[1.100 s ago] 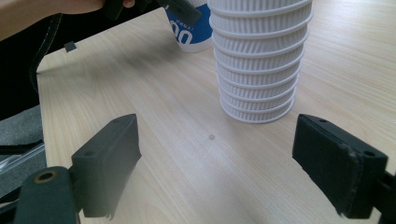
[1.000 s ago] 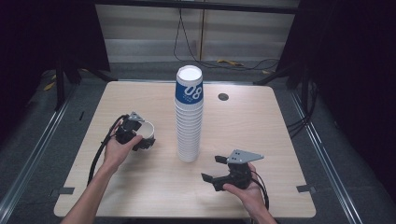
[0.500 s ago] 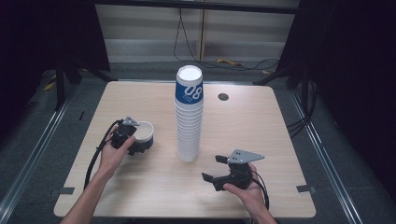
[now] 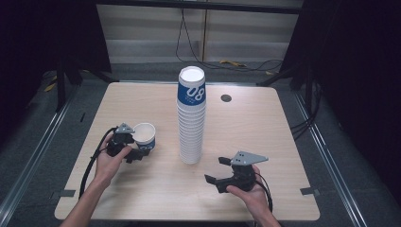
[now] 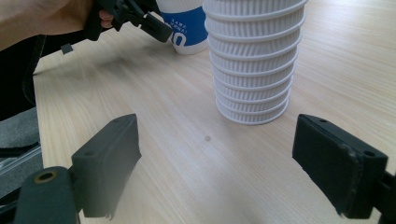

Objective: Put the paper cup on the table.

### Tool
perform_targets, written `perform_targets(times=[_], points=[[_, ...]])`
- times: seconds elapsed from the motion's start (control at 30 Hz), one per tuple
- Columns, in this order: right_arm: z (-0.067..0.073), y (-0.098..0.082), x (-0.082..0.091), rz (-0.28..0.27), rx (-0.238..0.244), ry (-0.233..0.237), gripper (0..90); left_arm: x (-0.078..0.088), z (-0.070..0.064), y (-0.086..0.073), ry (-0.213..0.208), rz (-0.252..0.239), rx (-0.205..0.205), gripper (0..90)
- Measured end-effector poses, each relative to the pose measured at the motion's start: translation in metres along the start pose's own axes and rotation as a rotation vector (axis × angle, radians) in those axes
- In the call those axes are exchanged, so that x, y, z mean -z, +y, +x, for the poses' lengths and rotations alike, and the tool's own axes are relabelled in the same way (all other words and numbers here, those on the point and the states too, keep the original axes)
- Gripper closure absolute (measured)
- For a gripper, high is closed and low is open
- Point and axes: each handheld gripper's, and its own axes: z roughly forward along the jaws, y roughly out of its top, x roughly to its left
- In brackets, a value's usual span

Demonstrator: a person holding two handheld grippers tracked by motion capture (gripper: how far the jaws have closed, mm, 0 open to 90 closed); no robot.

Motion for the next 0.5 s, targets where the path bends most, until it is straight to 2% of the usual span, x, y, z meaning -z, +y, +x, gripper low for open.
perform_targets(times=[0.07,0.37,0.5], points=[[0.0,0.0,0.0,0.0,0.0,-0.001,14.7,0.004,-0.001,-0.003,-0.005,-0.013,0.01,15.8],[0.0,0.001,0.001,-0.006,-0.003,-0.004,14.7,0.022,-0.009,-0.017,-0.01,-0.059,-0.004,15.8],[0.0,0.001,0.001,-0.008,-0.002,-0.008,14.7,0.033,-0.012,-0.022,-0.027,-0.092,0.02,15.9]])
